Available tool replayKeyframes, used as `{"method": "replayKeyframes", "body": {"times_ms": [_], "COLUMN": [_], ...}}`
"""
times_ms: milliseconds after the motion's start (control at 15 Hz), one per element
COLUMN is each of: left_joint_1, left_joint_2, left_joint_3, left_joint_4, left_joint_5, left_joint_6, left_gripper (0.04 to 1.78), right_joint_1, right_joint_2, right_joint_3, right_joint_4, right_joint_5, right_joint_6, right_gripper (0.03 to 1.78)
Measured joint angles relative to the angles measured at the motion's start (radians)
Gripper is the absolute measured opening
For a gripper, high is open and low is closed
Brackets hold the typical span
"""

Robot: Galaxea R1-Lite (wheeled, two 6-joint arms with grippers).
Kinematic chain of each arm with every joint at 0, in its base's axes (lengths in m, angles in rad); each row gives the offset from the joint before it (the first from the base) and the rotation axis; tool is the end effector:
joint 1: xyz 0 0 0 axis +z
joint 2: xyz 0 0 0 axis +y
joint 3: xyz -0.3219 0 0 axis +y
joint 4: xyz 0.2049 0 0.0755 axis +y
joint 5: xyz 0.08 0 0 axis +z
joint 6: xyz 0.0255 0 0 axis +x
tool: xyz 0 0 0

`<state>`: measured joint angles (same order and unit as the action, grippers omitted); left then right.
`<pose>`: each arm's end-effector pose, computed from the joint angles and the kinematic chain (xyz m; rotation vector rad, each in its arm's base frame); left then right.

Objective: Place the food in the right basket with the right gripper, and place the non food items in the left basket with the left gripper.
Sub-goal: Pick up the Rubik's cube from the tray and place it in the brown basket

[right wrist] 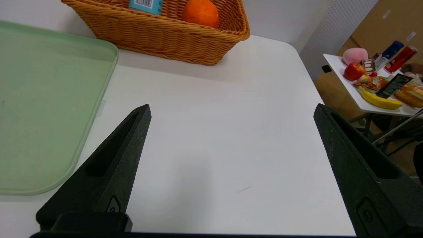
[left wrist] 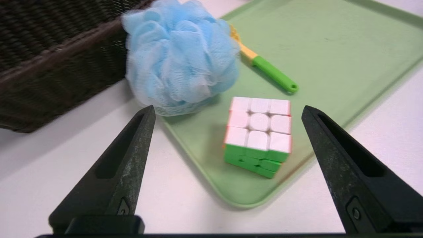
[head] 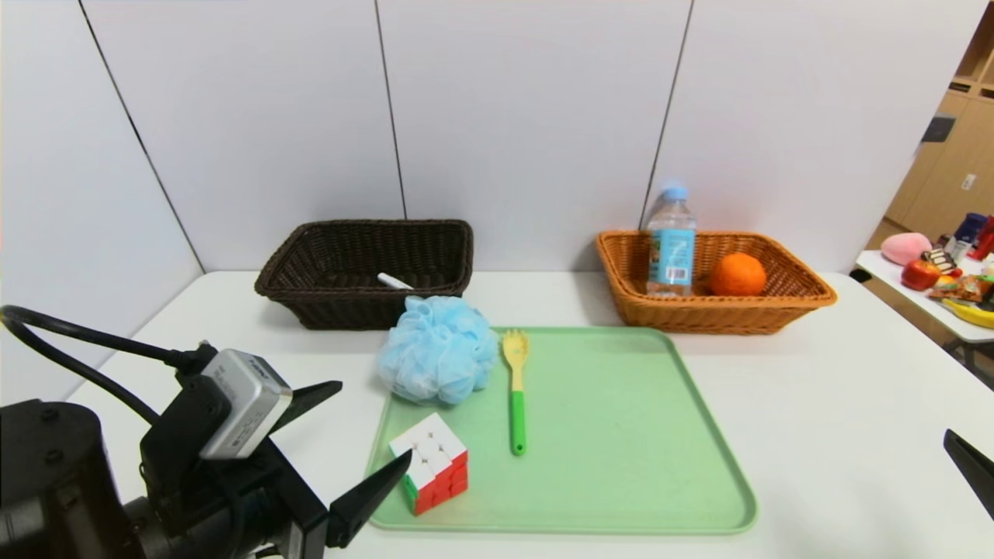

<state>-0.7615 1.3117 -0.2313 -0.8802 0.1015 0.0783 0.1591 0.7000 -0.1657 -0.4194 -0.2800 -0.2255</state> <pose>0.1349 -0.1250 0.1450 0.1605 0.1594 -0.6650 0.0726 0.0045 0.1560 -0.2500 0.1254 -0.1077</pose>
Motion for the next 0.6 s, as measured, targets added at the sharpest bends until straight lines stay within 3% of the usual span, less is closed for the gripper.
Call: {"method": "replayKeyframes", "body": {"times_ms": [200,600], "left_joint_1": [-0.081,-0.101], "left_joint_2": [0.016,0.059], "left_joint_3": [0.009,0.044], "left_joint_4": [-0.015,-0.056], "left_joint_5": [0.004,0.011], "left_joint_6": [-0.108,-0.115], "left_gripper": [1.62,1.67], "right_joint_1": [0.0,0.001], "right_joint_2": [0.0,0.002], "right_joint_3": [0.0,0.0], "right_joint_4": [0.001,0.001], "right_joint_5": [0.0,0.014], "right_joint_6": [0.0,0.0], "right_gripper": [1.7,1.7]}}
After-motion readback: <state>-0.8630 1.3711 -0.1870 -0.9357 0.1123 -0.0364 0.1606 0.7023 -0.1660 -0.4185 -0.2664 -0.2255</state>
